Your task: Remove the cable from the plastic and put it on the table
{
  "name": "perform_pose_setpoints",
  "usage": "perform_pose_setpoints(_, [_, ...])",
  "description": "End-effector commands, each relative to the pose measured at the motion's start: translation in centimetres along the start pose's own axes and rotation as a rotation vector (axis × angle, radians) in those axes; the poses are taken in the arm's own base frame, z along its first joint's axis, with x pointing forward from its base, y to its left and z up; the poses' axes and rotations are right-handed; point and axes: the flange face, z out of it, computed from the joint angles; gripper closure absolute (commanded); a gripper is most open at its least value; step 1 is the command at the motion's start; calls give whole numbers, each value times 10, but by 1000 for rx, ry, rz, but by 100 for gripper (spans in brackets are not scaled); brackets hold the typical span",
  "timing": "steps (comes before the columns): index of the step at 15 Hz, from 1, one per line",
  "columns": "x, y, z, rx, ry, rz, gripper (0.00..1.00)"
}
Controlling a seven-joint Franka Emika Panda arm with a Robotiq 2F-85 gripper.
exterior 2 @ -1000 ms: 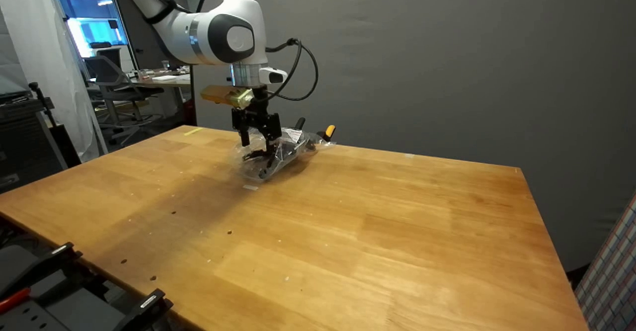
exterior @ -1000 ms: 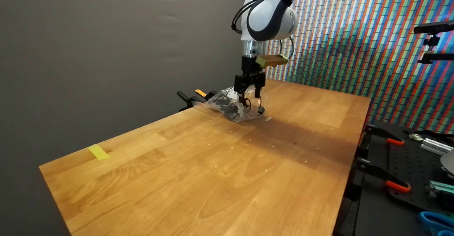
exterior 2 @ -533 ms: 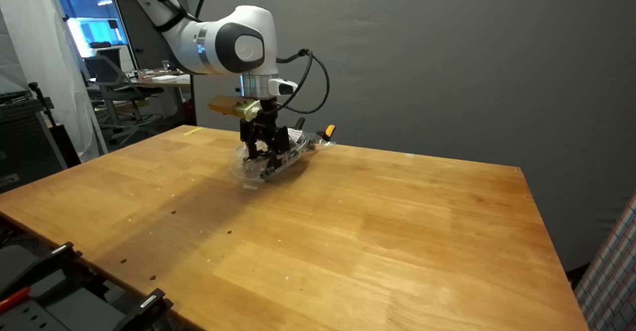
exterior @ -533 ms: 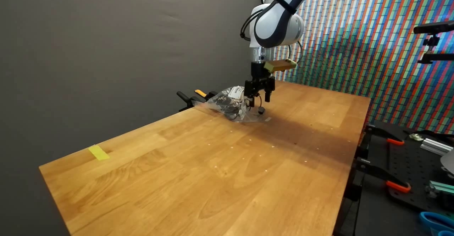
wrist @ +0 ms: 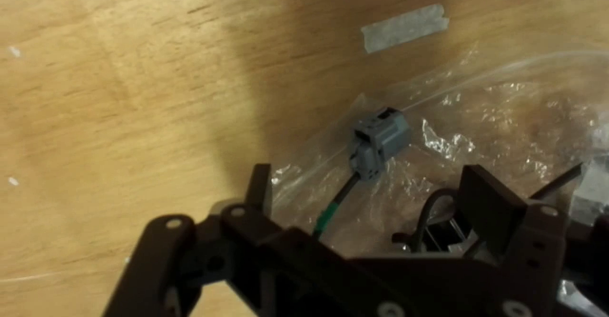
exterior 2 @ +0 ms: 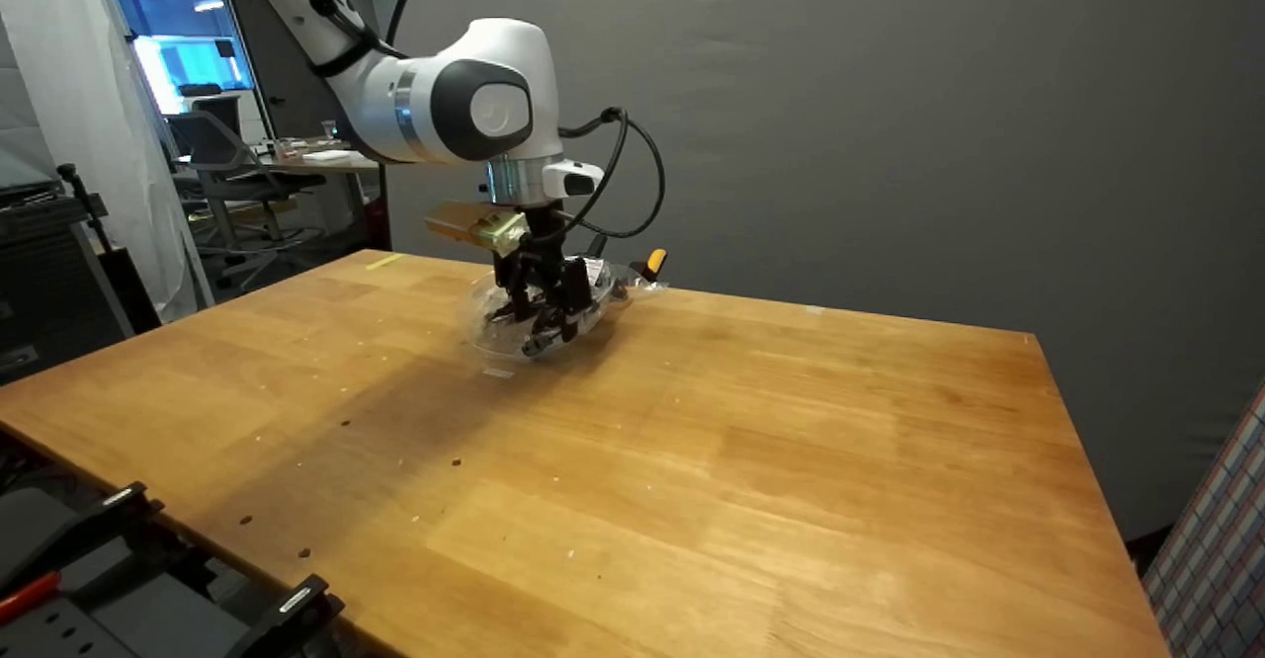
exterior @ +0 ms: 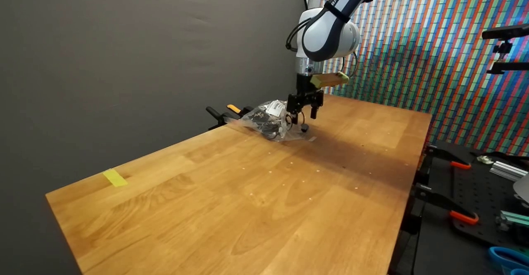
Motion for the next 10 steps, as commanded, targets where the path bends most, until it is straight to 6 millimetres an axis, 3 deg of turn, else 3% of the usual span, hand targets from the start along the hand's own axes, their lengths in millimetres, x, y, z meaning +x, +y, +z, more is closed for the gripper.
perform_pose_setpoints(1, [15, 5, -11, 8, 77, 56, 0])
perform_pose_setpoints(5, [26, -2, -22, 60, 105, 86, 0])
perform_pose_setpoints(10, [31, -18, -21, 95, 116, 93, 0])
